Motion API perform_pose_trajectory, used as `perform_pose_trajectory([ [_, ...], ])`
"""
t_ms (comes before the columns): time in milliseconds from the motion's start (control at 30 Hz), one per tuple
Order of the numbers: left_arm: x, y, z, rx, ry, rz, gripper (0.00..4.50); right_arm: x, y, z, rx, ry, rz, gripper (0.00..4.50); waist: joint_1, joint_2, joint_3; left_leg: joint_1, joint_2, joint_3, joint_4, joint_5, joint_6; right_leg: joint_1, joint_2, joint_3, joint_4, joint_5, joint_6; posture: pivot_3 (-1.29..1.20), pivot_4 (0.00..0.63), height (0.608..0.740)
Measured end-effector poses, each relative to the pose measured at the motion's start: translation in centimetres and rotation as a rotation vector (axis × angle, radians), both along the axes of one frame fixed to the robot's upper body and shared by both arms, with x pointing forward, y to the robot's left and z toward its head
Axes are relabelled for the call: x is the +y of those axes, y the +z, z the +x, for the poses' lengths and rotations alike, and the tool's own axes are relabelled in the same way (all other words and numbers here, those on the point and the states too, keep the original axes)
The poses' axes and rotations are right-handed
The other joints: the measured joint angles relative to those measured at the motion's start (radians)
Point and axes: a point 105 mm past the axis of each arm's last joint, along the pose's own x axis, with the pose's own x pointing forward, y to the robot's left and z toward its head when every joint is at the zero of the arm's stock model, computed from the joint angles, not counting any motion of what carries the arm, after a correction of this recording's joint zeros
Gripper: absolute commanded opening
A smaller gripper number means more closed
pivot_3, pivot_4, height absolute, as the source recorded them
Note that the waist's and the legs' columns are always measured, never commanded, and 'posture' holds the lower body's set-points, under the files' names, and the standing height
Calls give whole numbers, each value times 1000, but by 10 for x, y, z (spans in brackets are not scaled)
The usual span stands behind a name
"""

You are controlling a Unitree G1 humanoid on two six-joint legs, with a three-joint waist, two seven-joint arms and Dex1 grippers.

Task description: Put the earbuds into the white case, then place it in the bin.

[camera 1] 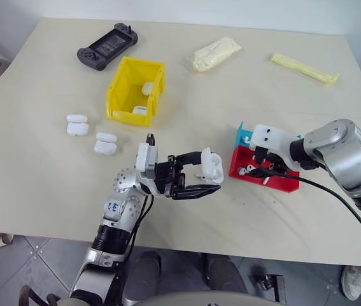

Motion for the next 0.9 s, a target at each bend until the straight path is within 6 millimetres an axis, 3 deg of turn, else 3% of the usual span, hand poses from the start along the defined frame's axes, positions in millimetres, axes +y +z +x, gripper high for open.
perform_pose_trajectory([
  [67,0,0,0,0,1,0,2791,0,0,0,0,0,0,2640,0,0,0,0,0,0,0,0,0,0,0,0,0,0,0,0,150,740],
  [133,0,0,0,0,1,0,2791,0,0,0,2,0,0,2256,0,0,0,0,0,0,0,0,0,0,0,0,0,0,0,0,150,740],
  [300,1,0,1,-1,4,-1,2791,0,-1,-1,5,-1,0,757,0,0,0,0,0,0,0,0,0,0,0,0,0,0,0,0,150,740],
  [867,2,0,1,-2,8,-2,2791,0,-2,-1,6,1,0,757,0,0,0,0,0,0,0,0,0,0,0,0,0,0,0,0,150,740],
  [900,2,0,1,-2,9,-2,2791,0,-2,-1,7,3,0,968,0,0,0,0,0,0,0,0,0,0,0,0,0,0,0,0,150,740],
])
